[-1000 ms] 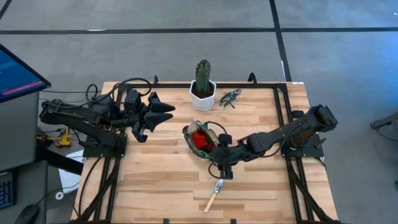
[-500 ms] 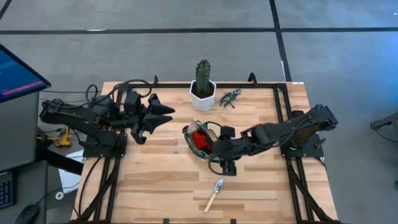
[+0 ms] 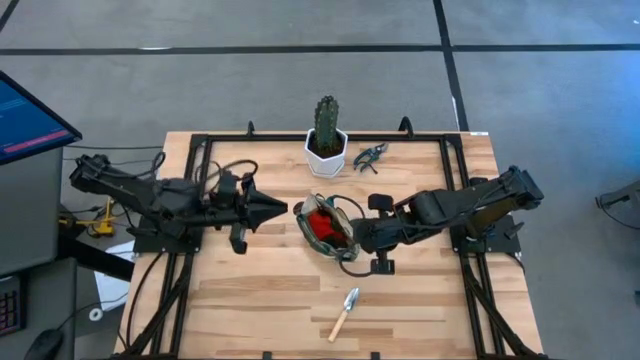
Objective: Pick & Place Garden tools in Gardening bag
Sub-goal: Adjust the gardening bag
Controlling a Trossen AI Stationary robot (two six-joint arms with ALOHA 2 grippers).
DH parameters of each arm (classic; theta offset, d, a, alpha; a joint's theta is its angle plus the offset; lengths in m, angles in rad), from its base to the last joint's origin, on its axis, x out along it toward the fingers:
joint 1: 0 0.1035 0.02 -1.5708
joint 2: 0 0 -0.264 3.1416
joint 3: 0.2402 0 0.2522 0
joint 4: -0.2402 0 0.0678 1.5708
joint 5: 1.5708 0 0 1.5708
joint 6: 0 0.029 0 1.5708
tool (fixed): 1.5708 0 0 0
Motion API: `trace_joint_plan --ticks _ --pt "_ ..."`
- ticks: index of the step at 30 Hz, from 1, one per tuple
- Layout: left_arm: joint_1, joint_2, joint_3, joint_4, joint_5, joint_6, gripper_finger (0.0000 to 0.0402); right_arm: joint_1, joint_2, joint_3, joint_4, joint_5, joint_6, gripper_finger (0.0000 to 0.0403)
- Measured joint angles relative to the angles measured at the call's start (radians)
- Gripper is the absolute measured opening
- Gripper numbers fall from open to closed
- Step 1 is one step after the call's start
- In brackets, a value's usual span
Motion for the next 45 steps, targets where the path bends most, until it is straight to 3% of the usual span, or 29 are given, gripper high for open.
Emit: trace_joint_plan --ticks 3,8,12,21,25,30,35,40,45 --pt "-0.040 0.016 0.000 -0.076 -0.133 -0.019 0.0006 -0.004 0.000 -0.006 -0.012 0.000 0.007 0.0007" --pt "-0.101 0.053 -0.001 -0.179 -0.309 -0.084 0.0002 -0.005 -0.013 -0.010 -0.006 0.000 0.002 0.0003" --pt "-0.124 0.055 -0.060 -0.176 -0.325 -0.151 0.0001 -0.008 -0.046 -0.011 0.007 0.000 -0.003 0.0002" --pt "-0.153 -0.004 -0.327 -0.161 -0.328 -0.423 0.0001 -0.002 -0.209 -0.033 0.069 0.019 -0.017 0.0001" --pt "-0.153 -0.003 -0.441 -0.047 -0.329 -0.505 0.0001 -0.027 -0.323 -0.194 0.206 0.031 -0.009 0.0000" --pt "-0.153 0.004 -0.563 0.122 -0.339 -0.568 0.0001 -0.069 -0.504 -0.541 0.494 0.021 0.079 0.0000" --pt "-0.150 0.004 -0.641 0.152 -0.339 -0.666 0.0001 -0.121 -0.612 -0.854 0.803 -0.033 0.199 0.0000" --pt "-0.135 0.004 -0.681 0.163 -0.338 -0.732 0.0001 -0.160 -0.577 -1.025 1.023 -0.105 0.308 0.0000" --pt "-0.107 0.004 -0.682 0.171 -0.339 -0.727 0.0001 -0.182 -0.458 -1.059 1.027 -0.106 0.363 0.0000"
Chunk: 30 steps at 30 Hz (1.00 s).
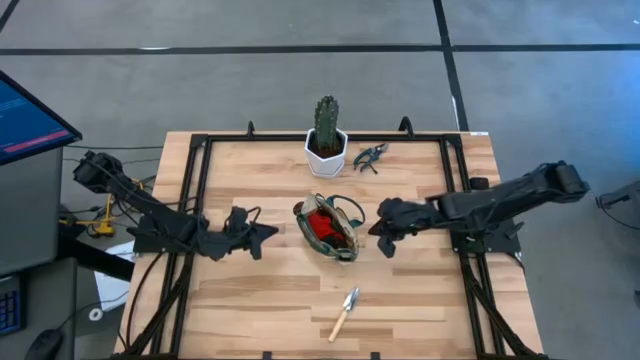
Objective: Pick & Place Garden tools in Gardening bag
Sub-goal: Adjust the gardening bag
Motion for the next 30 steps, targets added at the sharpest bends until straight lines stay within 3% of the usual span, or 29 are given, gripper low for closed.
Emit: trace_joint_plan --ticks 10,20,30 --pt "0.007 0.000 0.000 0.109 0.004 0.096 0.0001 -0.006 0.260 0.000 0.210 -0.009 0.004 0.0000" --pt "0.007 0.000 0.000 0.240 0.017 0.209 0.0001 0.027 0.411 0.010 0.544 -0.107 0.077 0.0000" --pt "0.007 -0.001 0.000 0.261 0.017 0.213 0.0001 0.093 0.554 0.179 0.540 -0.137 0.084 0.0000"
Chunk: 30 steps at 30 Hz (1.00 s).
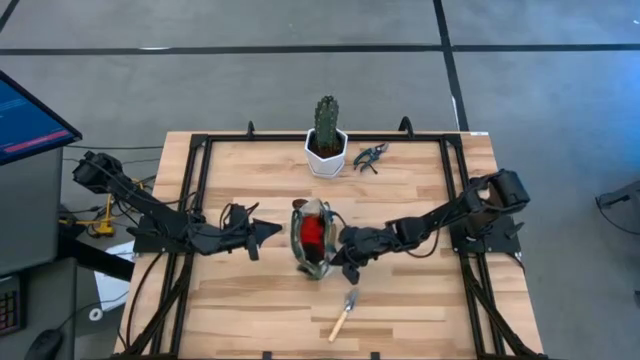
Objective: Pick & Place Garden tools in Gardening bag
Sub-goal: Adjust the gardening bag, then put the green shear scissors into the gardening bag
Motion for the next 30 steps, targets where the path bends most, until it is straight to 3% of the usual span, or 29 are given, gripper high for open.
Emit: trace_joint_plan --ticks 7,12,22,30 --pt "0.000 0.000 0.000 0.006 0.000 0.000 0.0001 0.015 0.096 0.115 -0.036 -0.047 -0.018 0.0000" --pt "0.000 0.000 0.000 0.027 0.030 0.035 0.0001 0.015 0.053 0.132 -0.224 -0.049 -0.022 0.0000" --pt "0.000 -0.016 0.000 0.094 0.097 0.135 0.0001 0.015 -0.273 0.133 -0.730 0.111 -0.031 0.0000" --pt "-0.002 -0.072 0.002 0.106 0.097 0.162 0.0001 0.017 -0.534 0.132 -0.838 0.256 -0.021 0.0000"
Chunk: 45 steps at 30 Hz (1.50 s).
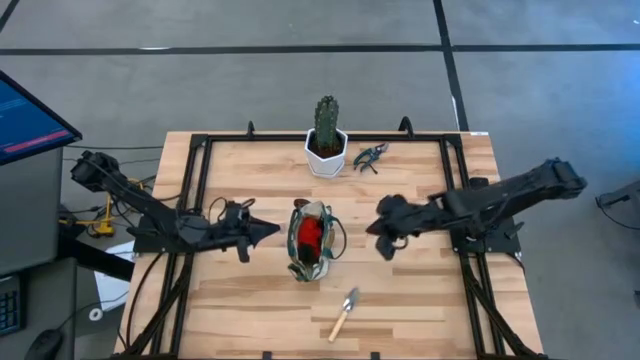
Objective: Pick & Place Garden tools in Gardening bag
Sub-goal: Put the green shear scissors into the gardening bag
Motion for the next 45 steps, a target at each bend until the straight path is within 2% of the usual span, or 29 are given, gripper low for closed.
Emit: trace_joint_plan --ticks 6,11,21,32,38,45 --pt "-0.001 -0.055 0.000 0.011 0.002 0.002 0.0001 0.015 -0.143 0.000 -0.008 0.139 0.043 0.0000" --pt "-0.022 -0.093 0.016 0.028 0.028 0.063 0.0001 0.049 -0.206 0.000 -0.006 0.161 0.061 0.0000" --pt "-0.099 -0.105 0.140 0.033 0.029 0.325 0.0001 0.172 -0.203 0.000 0.114 0.143 0.043 0.0000" --pt "-0.139 -0.102 0.167 0.030 0.029 0.362 0.0001 0.237 -0.170 0.002 0.258 0.153 -0.043 0.0000" --pt "-0.144 -0.101 0.167 0.029 0.028 0.361 0.0001 0.195 -0.165 0.039 0.162 0.305 -0.062 0.0000" --pt "-0.144 -0.101 0.167 0.029 0.024 0.378 0.0001 0.062 -0.166 0.047 0.128 0.301 -0.004 0.0000"
